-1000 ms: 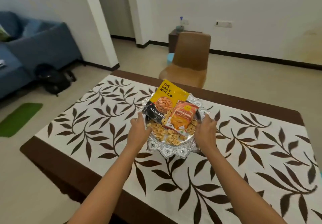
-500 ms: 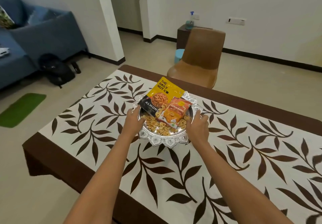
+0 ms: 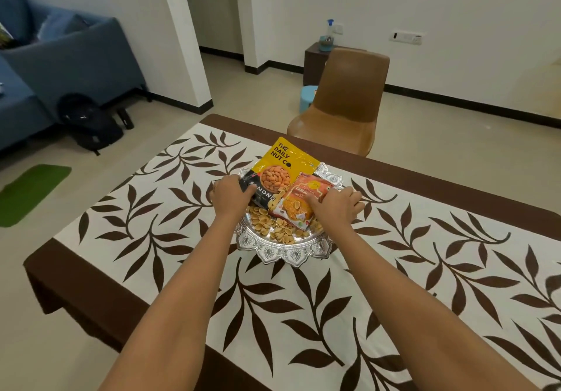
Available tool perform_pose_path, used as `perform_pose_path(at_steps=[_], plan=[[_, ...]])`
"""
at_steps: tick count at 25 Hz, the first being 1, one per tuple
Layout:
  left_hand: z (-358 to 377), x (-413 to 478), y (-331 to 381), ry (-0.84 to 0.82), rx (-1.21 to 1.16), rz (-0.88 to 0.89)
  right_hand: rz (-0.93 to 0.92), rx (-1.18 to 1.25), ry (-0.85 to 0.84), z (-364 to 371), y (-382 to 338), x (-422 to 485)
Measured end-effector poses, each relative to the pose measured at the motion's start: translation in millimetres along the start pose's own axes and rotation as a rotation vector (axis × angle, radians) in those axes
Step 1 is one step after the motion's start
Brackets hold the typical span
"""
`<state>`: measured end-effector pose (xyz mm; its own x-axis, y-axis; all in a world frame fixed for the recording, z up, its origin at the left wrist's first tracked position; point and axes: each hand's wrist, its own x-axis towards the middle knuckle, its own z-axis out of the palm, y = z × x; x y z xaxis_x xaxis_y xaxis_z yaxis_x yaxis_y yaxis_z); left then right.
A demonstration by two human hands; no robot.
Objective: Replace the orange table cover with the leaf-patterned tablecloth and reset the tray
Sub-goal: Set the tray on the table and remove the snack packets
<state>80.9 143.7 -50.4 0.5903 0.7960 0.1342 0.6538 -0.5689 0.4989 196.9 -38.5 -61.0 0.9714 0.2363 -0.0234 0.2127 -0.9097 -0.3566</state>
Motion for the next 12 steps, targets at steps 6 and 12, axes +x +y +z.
perform_pose_path(at_steps=[6,12], plan=[[-12.1,7.0,16.0,0.001,-0.387,-0.084,-0.11,0.67,-0.011,-4.8,-10.6,1.5],[-30.2,-27.5,15.3,0.34,-0.505,0.15,-0.368,0.913,0.093,-24.9,-8.5,-13.0]])
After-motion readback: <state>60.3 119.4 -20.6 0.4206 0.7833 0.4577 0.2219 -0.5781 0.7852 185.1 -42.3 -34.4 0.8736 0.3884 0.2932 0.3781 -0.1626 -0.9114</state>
